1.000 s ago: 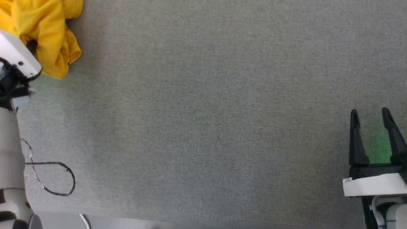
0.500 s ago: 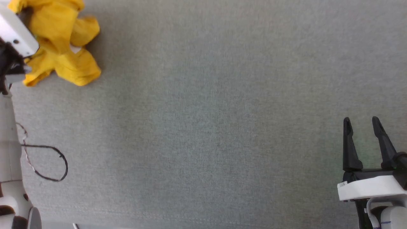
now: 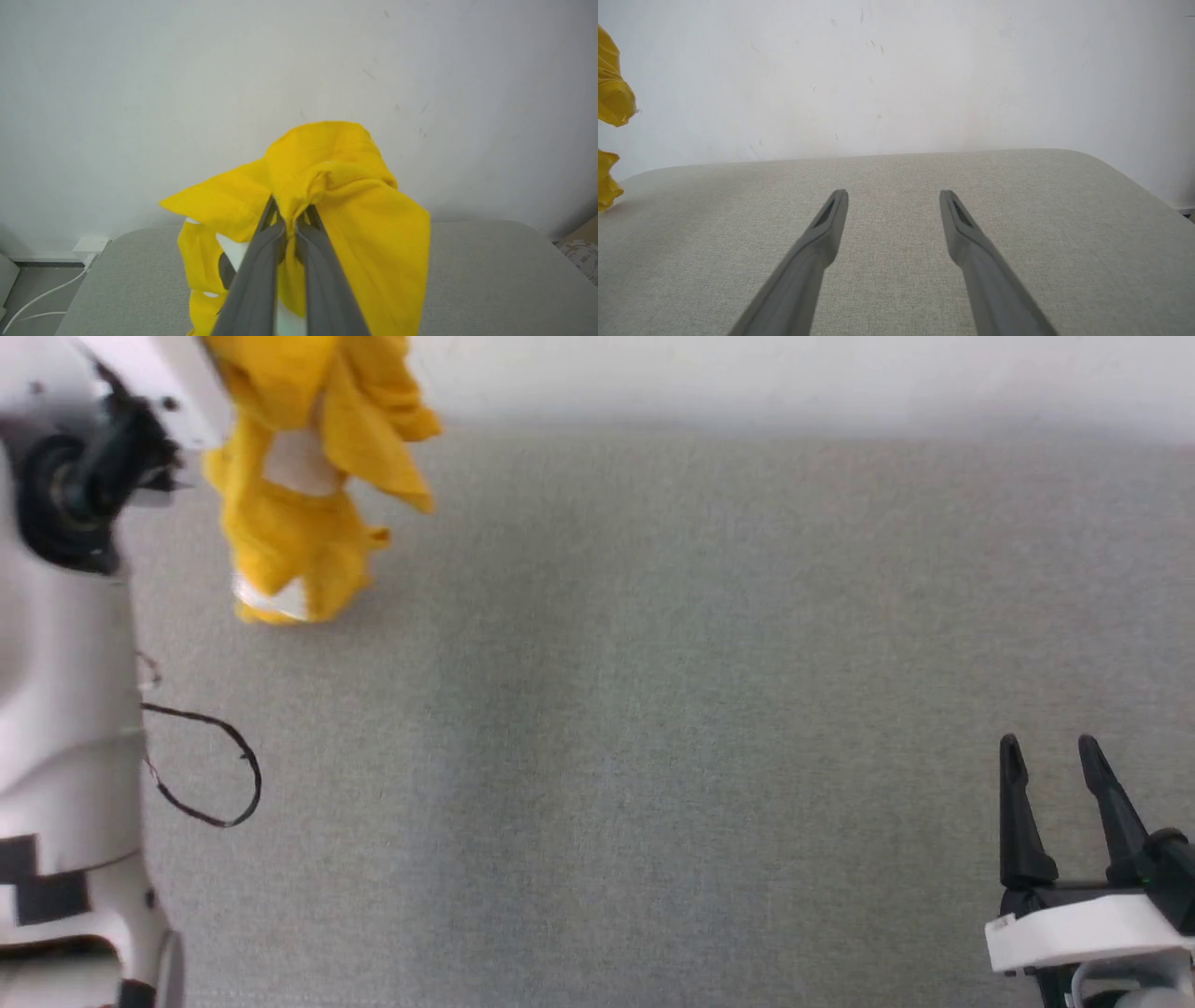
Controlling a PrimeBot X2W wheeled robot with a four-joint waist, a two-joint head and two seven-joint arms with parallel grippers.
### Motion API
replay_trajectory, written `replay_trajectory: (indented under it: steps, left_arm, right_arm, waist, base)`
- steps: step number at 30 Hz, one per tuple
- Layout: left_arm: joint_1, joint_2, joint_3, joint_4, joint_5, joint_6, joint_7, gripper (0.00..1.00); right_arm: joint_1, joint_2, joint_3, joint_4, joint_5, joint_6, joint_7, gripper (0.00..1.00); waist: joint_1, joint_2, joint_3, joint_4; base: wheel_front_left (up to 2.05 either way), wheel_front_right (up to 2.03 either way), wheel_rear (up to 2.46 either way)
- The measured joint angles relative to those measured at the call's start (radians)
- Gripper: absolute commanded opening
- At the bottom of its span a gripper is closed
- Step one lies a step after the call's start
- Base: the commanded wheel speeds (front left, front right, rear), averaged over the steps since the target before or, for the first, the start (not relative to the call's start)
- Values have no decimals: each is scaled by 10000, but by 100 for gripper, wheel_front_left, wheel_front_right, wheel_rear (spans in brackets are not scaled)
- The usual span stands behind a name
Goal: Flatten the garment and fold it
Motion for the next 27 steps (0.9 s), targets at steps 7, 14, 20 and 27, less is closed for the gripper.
replay_trajectory:
  steps: [7,14,20,27]
  left_arm:
    - [6,-968,-934,-1567,-171,-88,546,0]
    - [183,-2130,-1674,-2303,-420,-75,364,0]
    - [897,-2596,-2284,-1904,-491,98,-587,0]
    - [1954,-2742,-2995,-150,-836,477,-2470,0]
  right_arm:
    - [200,-2,-61,0,104,2,-2,100]
    - [206,-4,-8,-10,188,0,-2,100]
    - [171,-4,27,-15,232,0,-2,100]
    - [-39,-2,155,2,364,0,0,100]
  waist:
    - [0,0,-624,-409]
    - [2,0,-780,-809]
    - [3,0,-589,-1021]
    - [3,0,-290,-1375]
  base:
    - [0,0,0]
    - [0,0,0]
    - [0,0,0]
    - [0,0,0]
